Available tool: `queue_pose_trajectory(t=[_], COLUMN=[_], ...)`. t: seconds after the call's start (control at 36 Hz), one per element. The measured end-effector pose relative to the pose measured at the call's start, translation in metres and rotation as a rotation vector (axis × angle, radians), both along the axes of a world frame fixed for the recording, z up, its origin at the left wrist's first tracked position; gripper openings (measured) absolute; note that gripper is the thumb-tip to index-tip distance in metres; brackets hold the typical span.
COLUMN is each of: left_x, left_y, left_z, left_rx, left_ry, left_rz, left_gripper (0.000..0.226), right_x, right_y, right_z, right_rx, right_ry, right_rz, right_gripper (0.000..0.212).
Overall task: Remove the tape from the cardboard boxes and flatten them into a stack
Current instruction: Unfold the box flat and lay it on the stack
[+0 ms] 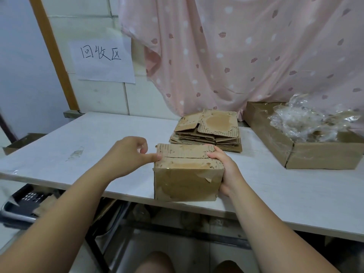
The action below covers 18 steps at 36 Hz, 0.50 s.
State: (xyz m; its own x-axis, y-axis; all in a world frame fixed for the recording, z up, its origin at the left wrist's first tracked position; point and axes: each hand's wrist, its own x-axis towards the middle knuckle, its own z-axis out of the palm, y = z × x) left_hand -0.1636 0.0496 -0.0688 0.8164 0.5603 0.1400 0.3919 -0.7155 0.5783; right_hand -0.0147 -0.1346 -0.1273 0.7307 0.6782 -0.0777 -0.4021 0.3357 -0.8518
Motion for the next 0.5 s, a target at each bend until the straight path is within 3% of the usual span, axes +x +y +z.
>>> queue_pose_trajectory(t=[0.11,0.19,0.33,0.5], left_x=[-0.006,-0.007,-0.003,-0.003], left_y=[-0.005,-0.011,-0.021,-0.021], left_z=[-0.009,-0.015,-0.018,-0.021], left_rx=[-0.461,-0.595,-0.431,-0.378], left_ry=[-0.093,-0.149,-0.127,-0.177], left_rz=[0.021,0.038,0.074,0.085], left_gripper=[0.034,0.02,0.013,0.046], right_x=[-0.002,-0.004,-0.006,-0.004], right_y=[0.001,0.002,0.0,0.0], right_z=[0.001,0.002,0.003,0.001], right_rx=[-0.019,-0.025,-0.031,-0.044], right_ry=[0.009,-0.004,-0.012,-0.012], right_rz=[-0.02,-0.027,-0.016,0.005], right_gripper=[0.024,0.022,0.02,0.019])
